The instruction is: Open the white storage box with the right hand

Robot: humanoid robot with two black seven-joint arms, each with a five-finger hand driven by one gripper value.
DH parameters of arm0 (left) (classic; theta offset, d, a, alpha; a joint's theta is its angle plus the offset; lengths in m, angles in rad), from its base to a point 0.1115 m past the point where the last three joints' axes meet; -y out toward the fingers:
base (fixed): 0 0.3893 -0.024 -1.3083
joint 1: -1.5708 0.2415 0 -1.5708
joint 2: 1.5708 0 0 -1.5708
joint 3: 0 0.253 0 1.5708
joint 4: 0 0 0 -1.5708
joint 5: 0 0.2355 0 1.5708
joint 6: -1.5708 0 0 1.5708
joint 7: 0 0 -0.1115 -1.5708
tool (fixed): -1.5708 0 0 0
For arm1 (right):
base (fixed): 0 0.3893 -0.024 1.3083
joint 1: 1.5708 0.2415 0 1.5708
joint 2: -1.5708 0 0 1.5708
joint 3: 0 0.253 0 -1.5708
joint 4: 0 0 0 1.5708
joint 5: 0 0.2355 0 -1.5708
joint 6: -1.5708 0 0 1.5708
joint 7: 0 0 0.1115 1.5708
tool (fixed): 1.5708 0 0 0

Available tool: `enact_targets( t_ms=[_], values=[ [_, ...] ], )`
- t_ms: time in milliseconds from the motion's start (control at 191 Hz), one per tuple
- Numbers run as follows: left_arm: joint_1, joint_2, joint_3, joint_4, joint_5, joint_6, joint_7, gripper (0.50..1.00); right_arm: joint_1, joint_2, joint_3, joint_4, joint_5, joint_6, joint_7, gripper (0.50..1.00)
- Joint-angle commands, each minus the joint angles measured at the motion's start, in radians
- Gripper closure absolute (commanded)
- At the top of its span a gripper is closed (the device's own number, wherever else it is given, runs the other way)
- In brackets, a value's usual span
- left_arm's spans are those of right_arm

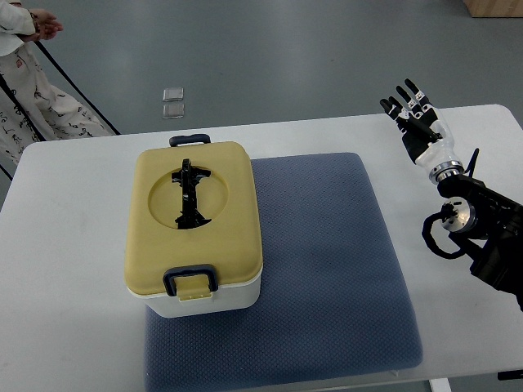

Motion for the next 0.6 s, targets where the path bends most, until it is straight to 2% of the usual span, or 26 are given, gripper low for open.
enact_targets(
  t_ms=[0, 597],
  values=[
    [0.0, 0.0, 0.002, -0.001, 0.0, 0.0, 0.0, 0.5, 0.0, 0.0, 0.0, 0.0, 0.0, 0.0, 0.0, 0.57],
    [-0.002, 0.0, 0.002, -0.001, -0.001, 0.002, 0.0, 0.5, -0.002, 0.002, 0.0, 0.0, 0.0, 0.0, 0.0, 0.57]
  ],
)
